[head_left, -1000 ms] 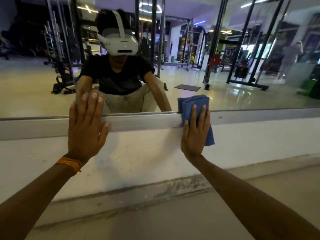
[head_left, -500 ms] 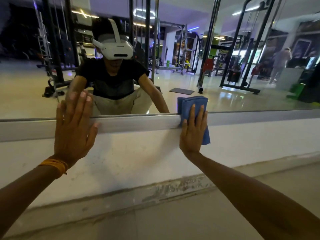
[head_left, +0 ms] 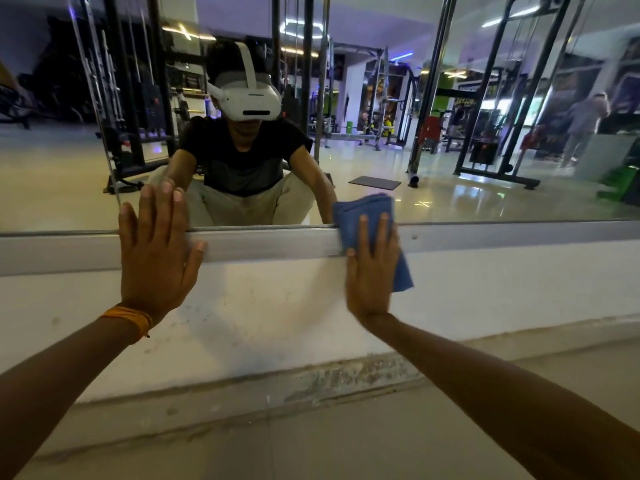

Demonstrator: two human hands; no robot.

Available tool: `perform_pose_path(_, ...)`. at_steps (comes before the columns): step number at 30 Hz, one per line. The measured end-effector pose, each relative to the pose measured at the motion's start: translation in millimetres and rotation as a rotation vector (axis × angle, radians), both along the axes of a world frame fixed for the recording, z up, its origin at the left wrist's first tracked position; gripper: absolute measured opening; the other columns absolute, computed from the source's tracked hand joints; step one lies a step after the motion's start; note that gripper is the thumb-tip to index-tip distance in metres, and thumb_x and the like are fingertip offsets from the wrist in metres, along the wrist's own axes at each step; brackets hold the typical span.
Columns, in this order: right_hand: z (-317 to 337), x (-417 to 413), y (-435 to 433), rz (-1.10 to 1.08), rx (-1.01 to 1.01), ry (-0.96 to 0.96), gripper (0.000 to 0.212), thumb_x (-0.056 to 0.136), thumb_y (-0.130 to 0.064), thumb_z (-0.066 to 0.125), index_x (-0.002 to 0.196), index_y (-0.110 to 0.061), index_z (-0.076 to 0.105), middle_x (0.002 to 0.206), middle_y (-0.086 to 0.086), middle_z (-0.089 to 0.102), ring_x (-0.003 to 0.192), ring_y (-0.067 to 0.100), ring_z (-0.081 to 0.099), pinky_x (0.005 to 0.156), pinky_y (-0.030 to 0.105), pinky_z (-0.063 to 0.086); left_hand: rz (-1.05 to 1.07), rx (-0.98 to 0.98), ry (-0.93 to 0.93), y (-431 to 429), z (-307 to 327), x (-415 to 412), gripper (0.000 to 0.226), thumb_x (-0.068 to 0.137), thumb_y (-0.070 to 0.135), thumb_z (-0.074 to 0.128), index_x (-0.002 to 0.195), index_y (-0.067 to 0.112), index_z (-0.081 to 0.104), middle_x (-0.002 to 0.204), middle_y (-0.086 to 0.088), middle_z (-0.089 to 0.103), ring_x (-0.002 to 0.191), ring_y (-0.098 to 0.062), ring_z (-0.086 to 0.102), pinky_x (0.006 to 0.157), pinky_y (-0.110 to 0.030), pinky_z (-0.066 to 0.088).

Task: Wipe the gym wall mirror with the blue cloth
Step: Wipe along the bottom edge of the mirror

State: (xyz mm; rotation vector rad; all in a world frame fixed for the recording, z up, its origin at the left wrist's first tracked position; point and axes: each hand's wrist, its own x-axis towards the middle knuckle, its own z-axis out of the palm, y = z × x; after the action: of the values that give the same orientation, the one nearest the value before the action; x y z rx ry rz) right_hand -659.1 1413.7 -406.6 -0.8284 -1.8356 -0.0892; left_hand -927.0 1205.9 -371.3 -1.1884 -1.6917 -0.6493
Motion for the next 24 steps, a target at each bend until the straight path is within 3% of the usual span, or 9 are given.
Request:
perform_pose_path(3, -9, -54, -52, 0.212, 0.146, -0.191, 0.061, 0.11, -0.029, 0.042, 0.164, -0.023, 0.014, 0.172, 0.011, 0.005, 0.158, 0.035, -0.001, 0.127, 0.057, 0.009, -0.01, -0.007, -0.007, -2, 0, 2, 0.077, 0.105, 0.046, 0.034, 0.163, 0.003, 0.009, 0.171, -0.018, 0.003, 0.158, -0.04, 0.003, 0.126, -0.062, 0.005)
perform_pose_path(6, -2, -59, -43, 0.223, 0.227, -0.254, 0.059, 0.111, -0.034, 0.038, 0.164, -0.022, 0.016, 0.172, 0.009, 0.007, 0.159, 0.033, -0.001, 0.126, 0.058, 0.014, -0.044, -0.065, 0.031, -16, 7, -7, 0.072, 0.105, 0.039, 0.037, 0.163, 0.002, 0.013, 0.171, -0.018, 0.008, 0.159, -0.037, 0.006, 0.126, -0.06, 0.011)
perform_pose_path(10, -4, -10, 13, 0.085, 0.175, -0.114, 0.062, 0.11, -0.033, 0.038, 0.164, -0.022, 0.011, 0.171, 0.014, 0.009, 0.158, 0.037, 0.006, 0.123, 0.062, 0.019, -0.016, -0.048, -0.016, -35, 6, -19, 0.07, 0.105, 0.036, 0.037, 0.162, 0.001, 0.017, 0.171, -0.017, 0.011, 0.159, -0.035, 0.008, 0.126, -0.061, 0.013)
perform_pose_path(13, -8, -29, -3, 0.001, 0.057, 0.038, 0.059, 0.11, -0.034, 0.037, 0.163, -0.016, 0.017, 0.17, 0.018, 0.012, 0.157, 0.04, 0.008, 0.123, 0.063, 0.017, 0.018, -0.036, -0.034, -48, 5, -26, 0.07, 0.104, 0.035, 0.037, 0.162, 0.002, 0.015, 0.172, -0.015, 0.007, 0.159, -0.035, 0.004, 0.126, -0.061, 0.009)
perform_pose_path(19, -6, -132, -107, 0.245, 0.234, -0.216, 0.062, 0.109, -0.039, 0.043, 0.164, -0.024, 0.019, 0.171, 0.01, 0.01, 0.158, 0.035, 0.0, 0.127, 0.056, 0.009, 0.048, -0.105, 0.028, -65, 16, -50, 0.07, 0.105, 0.035, 0.036, 0.162, 0.0, 0.014, 0.172, -0.016, 0.005, 0.159, -0.037, 0.004, 0.125, -0.063, 0.01)
perform_pose_path(24, -12, -101, -63, 0.171, 0.235, -0.134, 0.058, 0.11, -0.037, 0.037, 0.163, -0.023, 0.017, 0.17, 0.013, 0.014, 0.158, 0.036, 0.007, 0.124, 0.06, 0.015, 0.048, -0.094, 0.011, -61, 14, -43, 0.072, 0.104, 0.034, 0.04, 0.161, -0.003, 0.016, 0.171, -0.019, 0.007, 0.158, -0.039, 0.006, 0.124, -0.064, 0.012)
